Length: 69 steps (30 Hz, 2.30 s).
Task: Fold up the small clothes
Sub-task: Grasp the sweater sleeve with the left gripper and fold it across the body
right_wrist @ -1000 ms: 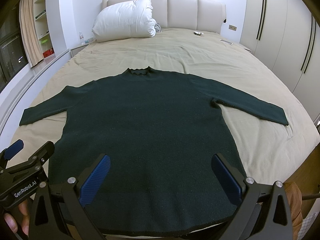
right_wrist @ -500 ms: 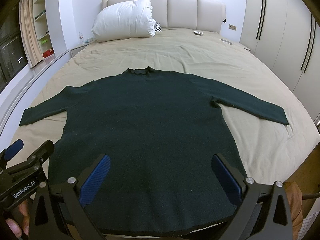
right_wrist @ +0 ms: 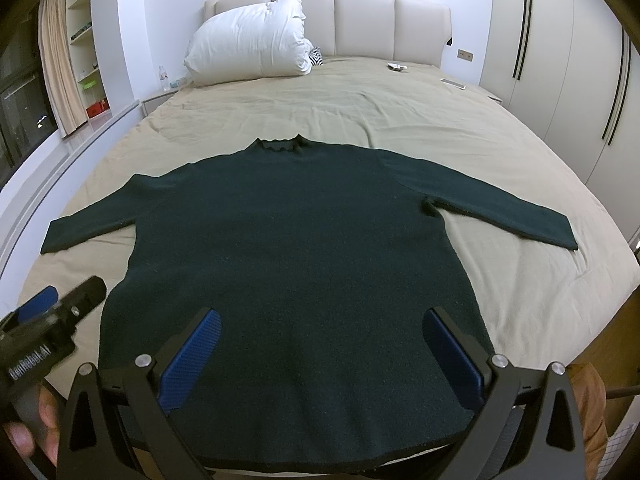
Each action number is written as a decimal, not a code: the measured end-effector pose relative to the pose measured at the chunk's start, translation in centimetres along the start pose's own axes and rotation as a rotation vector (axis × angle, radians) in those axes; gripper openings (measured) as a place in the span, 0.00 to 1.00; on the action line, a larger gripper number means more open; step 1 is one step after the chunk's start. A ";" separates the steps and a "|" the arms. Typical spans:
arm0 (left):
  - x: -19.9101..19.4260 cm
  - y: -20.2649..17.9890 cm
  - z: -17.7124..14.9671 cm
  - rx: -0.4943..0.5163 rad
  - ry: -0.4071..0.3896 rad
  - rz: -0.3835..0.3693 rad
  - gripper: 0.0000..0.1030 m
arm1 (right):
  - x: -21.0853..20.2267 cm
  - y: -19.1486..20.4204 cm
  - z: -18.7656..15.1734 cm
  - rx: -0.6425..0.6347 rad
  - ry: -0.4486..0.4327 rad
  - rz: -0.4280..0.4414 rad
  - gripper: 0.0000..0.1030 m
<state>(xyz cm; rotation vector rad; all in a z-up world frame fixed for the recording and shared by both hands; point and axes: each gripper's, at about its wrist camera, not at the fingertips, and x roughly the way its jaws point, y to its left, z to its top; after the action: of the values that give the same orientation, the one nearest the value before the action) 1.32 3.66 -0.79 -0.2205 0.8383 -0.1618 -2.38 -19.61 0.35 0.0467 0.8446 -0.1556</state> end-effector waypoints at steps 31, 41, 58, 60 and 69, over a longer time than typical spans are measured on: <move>9.1 41.0 8.8 -1.038 -0.188 -0.261 0.89 | 7.1 5.1 4.4 -0.070 0.076 0.041 1.00; 14.4 46.2 8.7 -1.134 -0.211 -0.233 0.72 | 9.9 5.2 4.4 -0.050 0.123 0.063 1.00; 12.9 37.0 18.7 -0.590 -0.249 -0.034 0.06 | 11.6 0.7 4.4 0.119 0.125 0.129 1.00; 12.8 30.2 21.4 -0.379 -0.257 -0.032 0.06 | 11.7 -0.5 4.5 0.146 0.120 0.133 1.00; 23.5 1.4 17.9 0.416 -0.140 0.008 0.07 | 13.1 -9.6 5.4 0.318 0.080 0.109 1.00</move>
<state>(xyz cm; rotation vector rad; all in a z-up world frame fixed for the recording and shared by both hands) 30.36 1.99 -6.44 0.1606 0.6497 -0.3054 8.70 -31.15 -5.62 0.3992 0.8881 -0.1849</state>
